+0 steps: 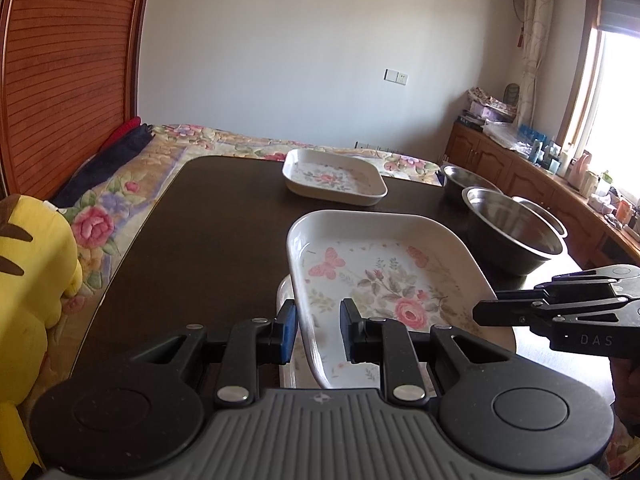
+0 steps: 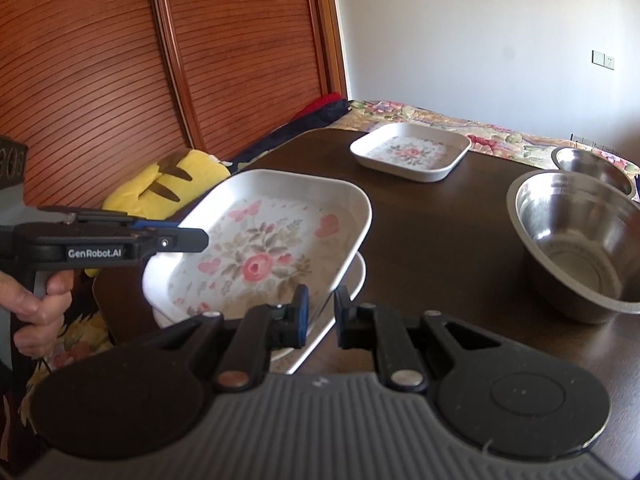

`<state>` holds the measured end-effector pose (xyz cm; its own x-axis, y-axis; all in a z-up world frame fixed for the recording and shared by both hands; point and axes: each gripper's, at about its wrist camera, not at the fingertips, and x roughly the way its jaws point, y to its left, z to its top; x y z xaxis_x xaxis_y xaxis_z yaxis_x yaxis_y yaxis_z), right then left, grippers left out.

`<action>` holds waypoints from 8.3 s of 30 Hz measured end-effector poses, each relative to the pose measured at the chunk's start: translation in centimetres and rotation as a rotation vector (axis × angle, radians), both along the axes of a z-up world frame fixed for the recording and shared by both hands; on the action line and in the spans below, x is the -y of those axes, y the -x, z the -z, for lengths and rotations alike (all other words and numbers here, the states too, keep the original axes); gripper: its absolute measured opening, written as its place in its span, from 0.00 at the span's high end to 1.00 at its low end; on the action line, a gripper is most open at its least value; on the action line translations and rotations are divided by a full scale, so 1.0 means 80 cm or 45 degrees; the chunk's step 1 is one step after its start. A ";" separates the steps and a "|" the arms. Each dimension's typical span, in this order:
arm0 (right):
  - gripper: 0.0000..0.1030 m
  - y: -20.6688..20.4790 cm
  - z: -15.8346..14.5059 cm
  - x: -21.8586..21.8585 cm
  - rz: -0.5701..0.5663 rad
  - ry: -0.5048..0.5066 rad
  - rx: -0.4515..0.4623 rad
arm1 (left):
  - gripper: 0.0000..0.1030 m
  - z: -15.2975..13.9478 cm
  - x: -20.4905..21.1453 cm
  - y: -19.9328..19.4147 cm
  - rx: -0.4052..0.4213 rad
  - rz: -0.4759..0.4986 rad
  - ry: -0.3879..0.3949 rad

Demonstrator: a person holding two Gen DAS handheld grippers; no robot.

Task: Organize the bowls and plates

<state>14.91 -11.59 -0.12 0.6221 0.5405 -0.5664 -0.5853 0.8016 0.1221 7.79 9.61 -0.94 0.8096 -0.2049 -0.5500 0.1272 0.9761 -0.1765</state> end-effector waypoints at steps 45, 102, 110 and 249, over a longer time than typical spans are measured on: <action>0.83 0.007 -0.021 0.012 -0.020 0.014 0.098 | 0.69 0.005 -0.007 -0.006 0.006 -0.017 -0.025; 0.60 -0.240 -0.091 0.019 0.125 0.067 0.141 | 0.33 -0.045 0.008 -0.243 0.086 0.030 -0.155; 0.61 -0.282 -0.069 0.009 0.138 0.145 0.027 | 0.35 -0.025 0.012 -0.290 0.037 0.061 -0.177; 0.83 -0.052 -0.049 0.090 0.110 0.061 -0.031 | 0.81 -0.040 0.058 -0.032 0.005 0.201 -0.137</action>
<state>19.06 -18.83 3.78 0.6509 0.4575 -0.6059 -0.5114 0.8540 0.0956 10.36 4.93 2.28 0.7743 -0.2698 -0.5724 0.2809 0.9571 -0.0711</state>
